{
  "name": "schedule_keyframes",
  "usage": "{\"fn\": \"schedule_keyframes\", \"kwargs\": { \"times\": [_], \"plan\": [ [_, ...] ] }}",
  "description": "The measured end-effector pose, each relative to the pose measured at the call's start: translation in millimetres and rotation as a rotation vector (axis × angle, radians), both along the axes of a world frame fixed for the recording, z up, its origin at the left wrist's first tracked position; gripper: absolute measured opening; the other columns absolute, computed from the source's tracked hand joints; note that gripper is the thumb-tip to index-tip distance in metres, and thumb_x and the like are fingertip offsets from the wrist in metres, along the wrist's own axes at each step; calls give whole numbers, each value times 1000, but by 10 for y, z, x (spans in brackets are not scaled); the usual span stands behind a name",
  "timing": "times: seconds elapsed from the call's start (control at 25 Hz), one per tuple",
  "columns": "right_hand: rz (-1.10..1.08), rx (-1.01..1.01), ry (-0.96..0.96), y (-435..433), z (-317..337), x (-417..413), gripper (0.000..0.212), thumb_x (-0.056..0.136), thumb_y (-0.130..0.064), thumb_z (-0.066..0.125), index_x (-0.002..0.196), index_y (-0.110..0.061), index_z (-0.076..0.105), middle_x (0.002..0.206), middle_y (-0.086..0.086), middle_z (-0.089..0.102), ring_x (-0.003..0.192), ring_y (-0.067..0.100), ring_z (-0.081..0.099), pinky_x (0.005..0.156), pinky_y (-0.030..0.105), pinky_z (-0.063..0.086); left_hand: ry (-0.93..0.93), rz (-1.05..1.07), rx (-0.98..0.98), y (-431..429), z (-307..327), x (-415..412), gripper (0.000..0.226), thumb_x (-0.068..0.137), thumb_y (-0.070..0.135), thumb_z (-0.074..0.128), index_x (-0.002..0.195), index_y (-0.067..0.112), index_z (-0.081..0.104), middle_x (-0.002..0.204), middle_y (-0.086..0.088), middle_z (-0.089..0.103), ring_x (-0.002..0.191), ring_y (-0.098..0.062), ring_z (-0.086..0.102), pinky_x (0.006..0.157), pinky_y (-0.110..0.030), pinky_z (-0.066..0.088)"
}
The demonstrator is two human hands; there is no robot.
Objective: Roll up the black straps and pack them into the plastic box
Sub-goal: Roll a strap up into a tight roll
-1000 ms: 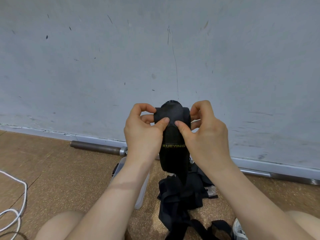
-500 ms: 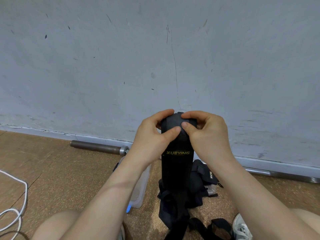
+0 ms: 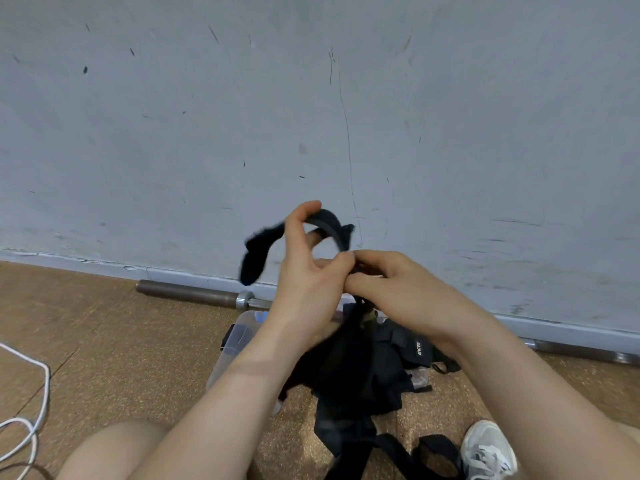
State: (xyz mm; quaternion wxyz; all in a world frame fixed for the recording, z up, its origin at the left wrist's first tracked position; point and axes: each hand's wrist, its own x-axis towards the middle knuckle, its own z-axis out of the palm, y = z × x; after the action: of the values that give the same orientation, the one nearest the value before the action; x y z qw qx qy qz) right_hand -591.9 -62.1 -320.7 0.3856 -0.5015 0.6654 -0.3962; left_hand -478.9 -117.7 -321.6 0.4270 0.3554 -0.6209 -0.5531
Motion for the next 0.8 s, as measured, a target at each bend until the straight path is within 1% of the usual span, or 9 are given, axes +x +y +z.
{"fn": "schedule_keyframes", "kwargs": {
  "times": [0.12, 0.2, 0.28, 0.4, 0.48, 0.56, 0.64, 0.72, 0.8],
  "plan": [
    [-111, -16, -270, 4, -93, -125, 14, 95, -17, 63, 89, -11, 74, 89, 10, 77, 86, 28, 73, 87, 47, 58, -15, -261, 121, 15, 52, 33, 61, 96, 0, 46, 134, 47, 34, 119, -8, 64, 90, -21, 69, 77, -31, 60],
    [-67, 53, -347, 17, -106, -168, 17, 97, -8, 59, 90, -6, 74, 91, 14, 76, 85, 26, 73, 82, 40, 58, -328, -131, -211, -92, 84, 113, 59, 95, 9, 45, 135, 51, 33, 106, -5, 69, 84, -24, 69, 76, -36, 58],
    [-20, 104, -372, 36, -75, -209, 16, 97, -5, 58, 99, -5, 73, 97, 14, 76, 91, 27, 73, 84, 38, 57, -710, 93, -612, -243, 95, 178, 61, 89, 13, 46, 141, 42, 33, 103, 1, 68, 96, -25, 62, 87, -43, 49],
    [-91, 43, -471, 49, -10, -287, 20, 94, -2, 59, 107, -6, 73, 100, 12, 77, 93, 25, 73, 85, 35, 56, -949, 164, -667, -311, 100, 201, 69, 88, 15, 47, 149, 34, 20, 132, 3, 51, 126, -23, 43, 104, -51, 32],
    [-203, -35, -548, 26, -2, -295, 19, 94, -2, 58, 107, -6, 72, 97, 9, 77, 90, 22, 72, 81, 31, 55, -738, 132, -476, -244, 60, 169, 48, 96, 20, 46, 142, 28, 35, 120, 6, 55, 108, -16, 51, 88, -38, 40],
    [-308, -101, -576, -7, -35, -278, 18, 95, -4, 58, 107, -7, 71, 96, 7, 77, 92, 21, 72, 79, 31, 54, -432, 59, -104, -155, 78, 133, 23, 100, 32, 44, 118, 21, 56, 102, 3, 68, 91, -15, 62, 77, -34, 48],
    [-396, -136, -537, -23, -52, -212, 15, 96, -7, 58, 102, -10, 71, 92, 5, 77, 85, 20, 72, 70, 31, 55, -275, -115, 233, -69, 55, 77, 32, 100, 44, 45, 112, 19, 61, 91, -3, 74, 88, -19, 70, 79, -35, 56],
    [-441, -171, -454, -37, -60, -157, 15, 97, -9, 56, 104, -13, 69, 95, 5, 75, 84, 21, 72, 65, 32, 57, -188, -162, 290, 38, -26, 23, 32, 98, 42, 53, 124, 24, 54, 89, 4, 76, 83, -10, 72, 70, -28, 58],
    [-365, -157, -225, -46, -76, -169, 30, 99, -11, 51, 127, -16, 60, 111, 5, 71, 102, 22, 68, 84, 37, 57, -159, -96, 251, 55, -168, -37, 37, 99, 29, 55, 135, 30, 46, 95, 4, 75, 88, -10, 72, 75, -28, 57]
  ]
}}
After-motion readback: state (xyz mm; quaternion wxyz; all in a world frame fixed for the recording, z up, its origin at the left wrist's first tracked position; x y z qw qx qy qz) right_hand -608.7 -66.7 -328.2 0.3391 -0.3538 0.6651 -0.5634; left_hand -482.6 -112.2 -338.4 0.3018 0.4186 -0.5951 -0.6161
